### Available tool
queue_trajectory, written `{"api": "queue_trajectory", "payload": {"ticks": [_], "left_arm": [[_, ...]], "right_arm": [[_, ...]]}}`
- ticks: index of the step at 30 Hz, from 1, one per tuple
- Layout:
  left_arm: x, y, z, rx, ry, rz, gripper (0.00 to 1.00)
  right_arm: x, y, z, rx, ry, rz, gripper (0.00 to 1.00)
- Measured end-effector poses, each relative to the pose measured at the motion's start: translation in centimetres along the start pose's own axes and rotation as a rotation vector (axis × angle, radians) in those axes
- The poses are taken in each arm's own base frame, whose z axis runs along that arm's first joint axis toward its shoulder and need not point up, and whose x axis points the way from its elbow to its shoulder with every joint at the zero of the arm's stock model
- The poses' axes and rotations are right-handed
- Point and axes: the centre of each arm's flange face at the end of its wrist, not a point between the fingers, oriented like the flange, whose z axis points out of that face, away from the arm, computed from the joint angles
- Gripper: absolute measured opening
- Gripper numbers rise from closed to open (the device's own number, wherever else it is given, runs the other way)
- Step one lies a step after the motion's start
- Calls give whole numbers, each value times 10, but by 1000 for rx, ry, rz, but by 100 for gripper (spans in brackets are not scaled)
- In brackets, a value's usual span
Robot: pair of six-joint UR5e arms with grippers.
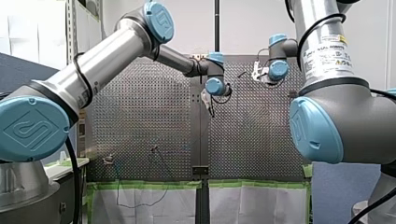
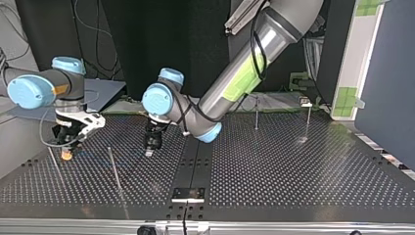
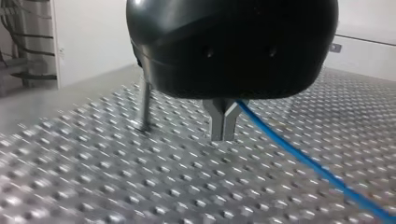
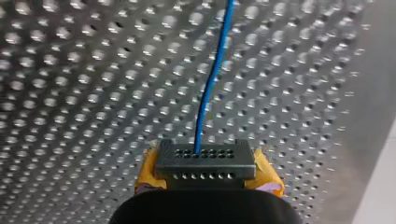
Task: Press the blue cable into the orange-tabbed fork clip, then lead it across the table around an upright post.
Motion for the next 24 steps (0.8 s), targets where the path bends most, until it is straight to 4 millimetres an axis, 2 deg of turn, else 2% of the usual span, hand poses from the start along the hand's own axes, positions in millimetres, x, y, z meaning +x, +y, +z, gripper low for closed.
{"api": "queue_trajectory", "payload": {"ticks": [1,2,3,4,5,7,8,9,10,14,24], "left_arm": [[3,1,0,-1,3,0,4],[5,2,1,-2,6,0,21],[6,2,1,-2,7,-1,21],[7,3,1,-1,6,-2,35],[8,3,2,0,5,-3,55],[8,3,2,-1,4,-3,55],[8,4,2,-3,2,-3,90],[8,4,2,-4,2,-4,90],[8,4,2,-5,2,-4,100],[8,5,2,-19,3,-7,100],[10,8,-1,-41,21,-2,100]], "right_arm": [[-4,-1,-1,1,-5,0,0],[-7,-2,-2,2,-10,-1,0],[-12,-3,-4,4,-15,-1,0],[-15,-4,-5,6,-18,-1,0],[-19,-5,-6,8,-21,-1,0],[-28,-8,-10,12,-25,0,0],[-31,-9,-11,14,-26,2,0],[-37,-11,-13,16,-27,6,0],[-40,-11,-14,16,-28,9,0],[-61,-12,-19,6,-38,19,0],[-144,-4,-23,-19,-119,18,0]]}}
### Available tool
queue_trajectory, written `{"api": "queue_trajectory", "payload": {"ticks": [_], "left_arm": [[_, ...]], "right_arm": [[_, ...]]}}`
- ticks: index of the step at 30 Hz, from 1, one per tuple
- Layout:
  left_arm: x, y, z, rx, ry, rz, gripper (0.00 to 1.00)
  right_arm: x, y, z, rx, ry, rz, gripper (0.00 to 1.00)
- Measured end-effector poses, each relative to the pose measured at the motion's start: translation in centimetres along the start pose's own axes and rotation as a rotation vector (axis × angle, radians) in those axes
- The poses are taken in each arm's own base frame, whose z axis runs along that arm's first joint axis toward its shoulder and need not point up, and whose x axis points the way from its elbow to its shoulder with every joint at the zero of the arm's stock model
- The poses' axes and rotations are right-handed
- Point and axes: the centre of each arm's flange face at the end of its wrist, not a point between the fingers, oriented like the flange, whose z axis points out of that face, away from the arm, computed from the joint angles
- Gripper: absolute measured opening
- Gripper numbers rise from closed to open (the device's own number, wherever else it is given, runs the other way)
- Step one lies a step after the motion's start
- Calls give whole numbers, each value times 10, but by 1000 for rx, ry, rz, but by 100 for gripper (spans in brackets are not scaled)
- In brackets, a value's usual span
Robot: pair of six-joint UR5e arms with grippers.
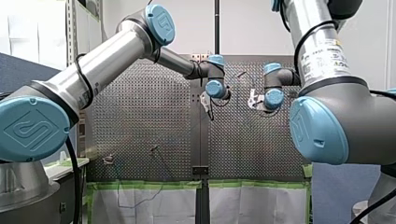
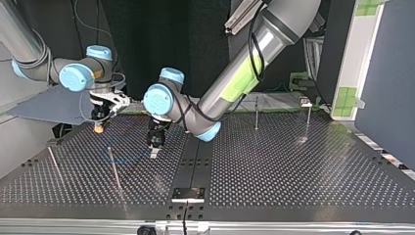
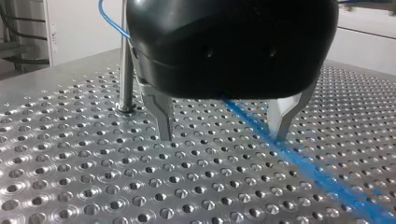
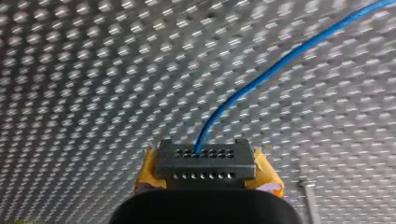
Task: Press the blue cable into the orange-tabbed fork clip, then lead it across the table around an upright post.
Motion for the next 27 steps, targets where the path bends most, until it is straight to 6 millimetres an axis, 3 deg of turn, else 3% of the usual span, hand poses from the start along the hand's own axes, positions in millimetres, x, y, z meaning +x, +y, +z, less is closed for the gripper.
{"api": "queue_trajectory", "payload": {"ticks": [15,27], "left_arm": [[-1,9,-2,-74,-1,9,100],[-2,13,-2,-97,-10,10,100]], "right_arm": [[-80,32,31,-40,-40,35,0],[-146,63,43,-72,-128,9,0]]}}
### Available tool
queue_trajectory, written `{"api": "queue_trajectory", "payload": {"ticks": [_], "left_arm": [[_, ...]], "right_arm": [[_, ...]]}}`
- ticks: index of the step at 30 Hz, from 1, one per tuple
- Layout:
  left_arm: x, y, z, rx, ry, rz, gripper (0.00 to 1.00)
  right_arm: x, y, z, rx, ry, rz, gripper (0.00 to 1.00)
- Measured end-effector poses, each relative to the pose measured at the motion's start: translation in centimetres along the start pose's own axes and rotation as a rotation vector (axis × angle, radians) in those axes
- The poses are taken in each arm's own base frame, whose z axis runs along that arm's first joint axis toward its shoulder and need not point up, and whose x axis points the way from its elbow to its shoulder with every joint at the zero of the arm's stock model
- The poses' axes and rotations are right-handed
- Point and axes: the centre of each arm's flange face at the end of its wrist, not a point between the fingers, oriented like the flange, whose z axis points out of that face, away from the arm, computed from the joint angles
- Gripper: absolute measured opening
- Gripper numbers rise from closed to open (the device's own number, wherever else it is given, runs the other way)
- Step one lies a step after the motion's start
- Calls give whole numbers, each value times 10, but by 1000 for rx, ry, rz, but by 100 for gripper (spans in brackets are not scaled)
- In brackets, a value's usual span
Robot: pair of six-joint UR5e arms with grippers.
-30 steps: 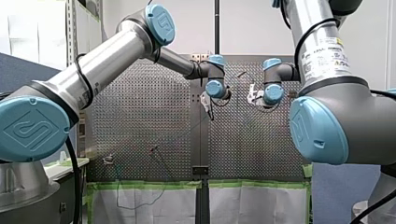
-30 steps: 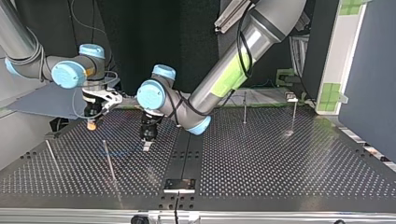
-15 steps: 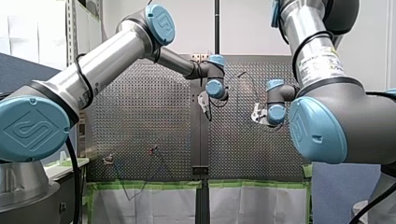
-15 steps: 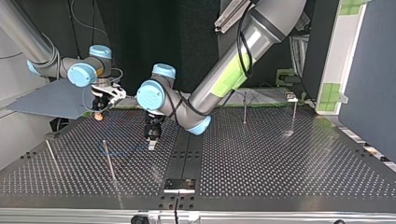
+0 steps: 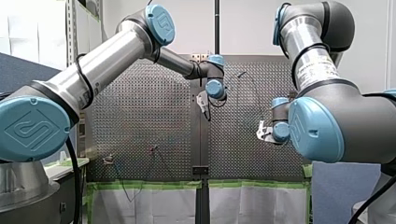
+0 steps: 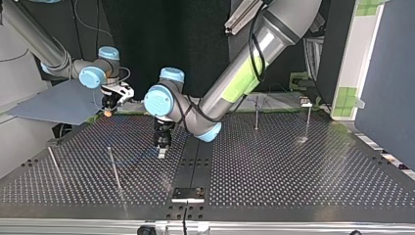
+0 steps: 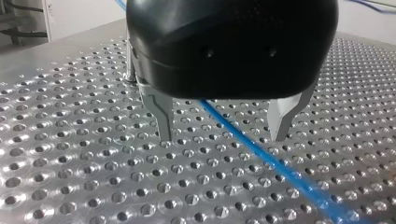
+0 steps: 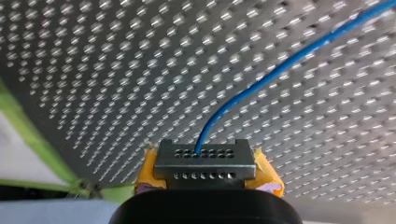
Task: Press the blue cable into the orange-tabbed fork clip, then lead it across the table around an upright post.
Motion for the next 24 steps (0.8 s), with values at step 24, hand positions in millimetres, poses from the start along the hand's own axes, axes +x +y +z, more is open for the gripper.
{"api": "queue_trajectory", "payload": {"ticks": [24], "left_arm": [[-3,7,1,-57,-25,-25,100]], "right_arm": [[-70,76,25,-109,-77,57,0]]}}
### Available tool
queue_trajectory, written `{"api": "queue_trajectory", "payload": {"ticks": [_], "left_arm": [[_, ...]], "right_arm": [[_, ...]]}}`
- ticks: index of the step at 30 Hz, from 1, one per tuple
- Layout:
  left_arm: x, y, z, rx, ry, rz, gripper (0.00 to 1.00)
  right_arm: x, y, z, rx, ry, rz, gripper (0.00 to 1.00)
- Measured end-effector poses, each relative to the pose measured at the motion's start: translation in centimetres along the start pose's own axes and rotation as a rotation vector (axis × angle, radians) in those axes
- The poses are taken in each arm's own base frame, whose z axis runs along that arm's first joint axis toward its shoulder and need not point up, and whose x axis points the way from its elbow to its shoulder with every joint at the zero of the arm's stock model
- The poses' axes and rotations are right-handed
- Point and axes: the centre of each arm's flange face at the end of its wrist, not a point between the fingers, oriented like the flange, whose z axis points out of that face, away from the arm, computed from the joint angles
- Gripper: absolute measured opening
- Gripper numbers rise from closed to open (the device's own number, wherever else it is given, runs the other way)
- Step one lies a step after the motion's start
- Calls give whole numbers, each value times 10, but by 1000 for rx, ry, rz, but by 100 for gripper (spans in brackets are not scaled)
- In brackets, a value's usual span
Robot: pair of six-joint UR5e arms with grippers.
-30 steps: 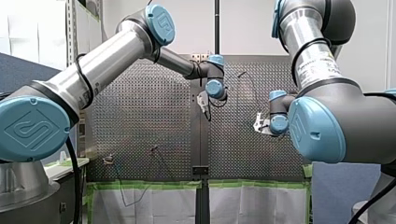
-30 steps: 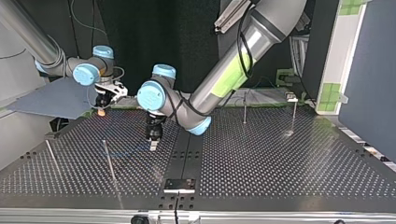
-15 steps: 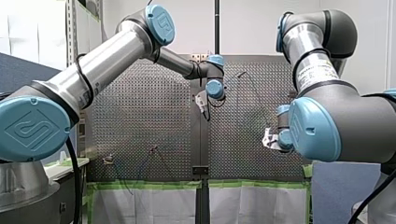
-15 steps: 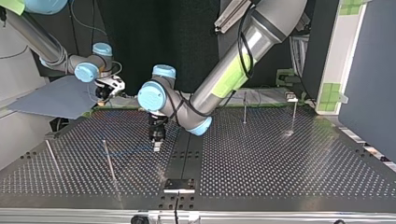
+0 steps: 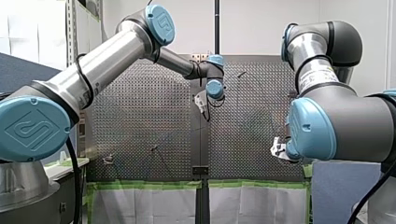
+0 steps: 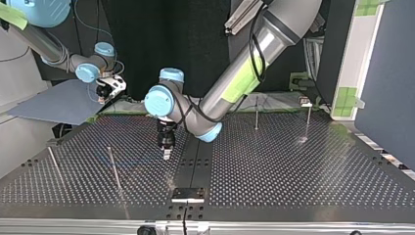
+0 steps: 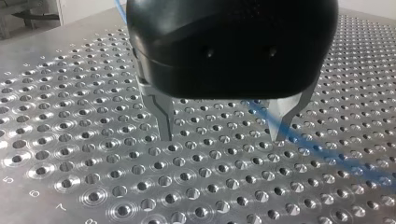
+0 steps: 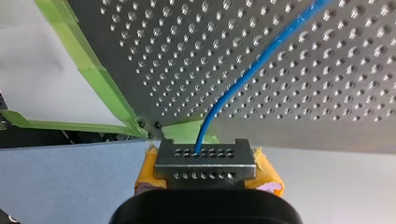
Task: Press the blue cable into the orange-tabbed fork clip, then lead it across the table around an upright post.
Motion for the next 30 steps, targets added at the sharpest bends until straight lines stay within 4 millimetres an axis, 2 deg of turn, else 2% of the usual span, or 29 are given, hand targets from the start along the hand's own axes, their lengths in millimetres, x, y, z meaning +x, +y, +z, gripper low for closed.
{"api": "queue_trajectory", "payload": {"ticks": [14,24,30], "left_arm": [[0,0,0,-1,0,-2,100],[0,0,0,-1,0,-2,100],[0,0,0,-2,1,-3,100]], "right_arm": [[-17,34,16,-41,22,66,0],[-51,54,27,-73,-20,87,0],[-54,61,35,-82,-13,92,0]]}}
